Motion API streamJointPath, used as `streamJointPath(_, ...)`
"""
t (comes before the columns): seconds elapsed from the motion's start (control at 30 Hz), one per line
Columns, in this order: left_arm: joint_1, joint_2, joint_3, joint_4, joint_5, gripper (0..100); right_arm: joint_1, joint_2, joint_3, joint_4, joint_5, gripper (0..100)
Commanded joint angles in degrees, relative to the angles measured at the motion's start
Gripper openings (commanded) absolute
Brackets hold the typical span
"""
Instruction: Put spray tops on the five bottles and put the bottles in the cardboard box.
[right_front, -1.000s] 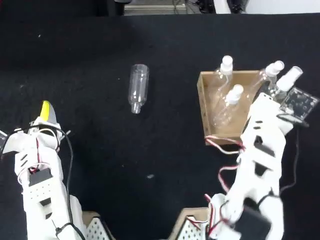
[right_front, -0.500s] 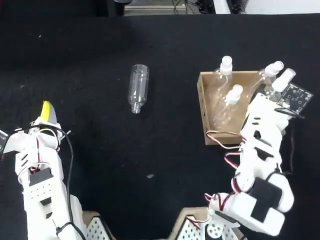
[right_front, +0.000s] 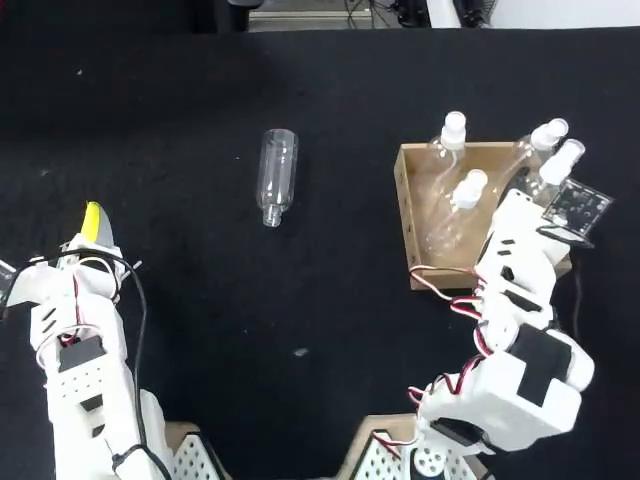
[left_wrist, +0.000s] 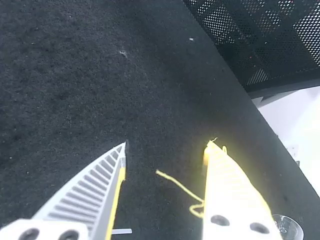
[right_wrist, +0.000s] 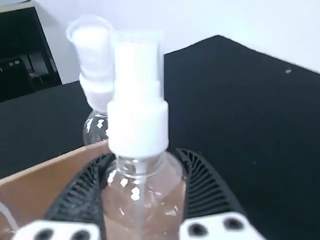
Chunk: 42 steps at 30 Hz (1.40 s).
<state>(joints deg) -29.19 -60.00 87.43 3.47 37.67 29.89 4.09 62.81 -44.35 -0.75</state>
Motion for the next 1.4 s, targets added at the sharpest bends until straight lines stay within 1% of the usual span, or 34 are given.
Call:
streamJointPath(0.0, -0.2, -0.9, -2.9, -1.4, 0.3, 23, -0.2, 0.0, -3.6, -1.1, 2.5, 1.0)
streamJointPath(0.77, -0.3, -0.9, -2.9, -1.4, 0.3, 23, -0.5, 0.1, -4.8, -0.9, 2.5, 1.0)
streamJointPath(0.83, -0.3, -0.9, -2.9, -1.4, 0.3, 23, -0.5, 0.1, -5.1, 0.5, 2.5, 1.0)
streamJointPath(1.0, -0.3, -0.9, -2.9, -1.4, 0.3, 23, -0.4, 0.1, -8.4, 8.4, 2.5, 1.0)
streamJointPath(1.37, 0.0, -0.9, -2.9, -1.4, 0.3, 23, -0.4, 0.0, -8.5, 8.9, 2.7, 2.1)
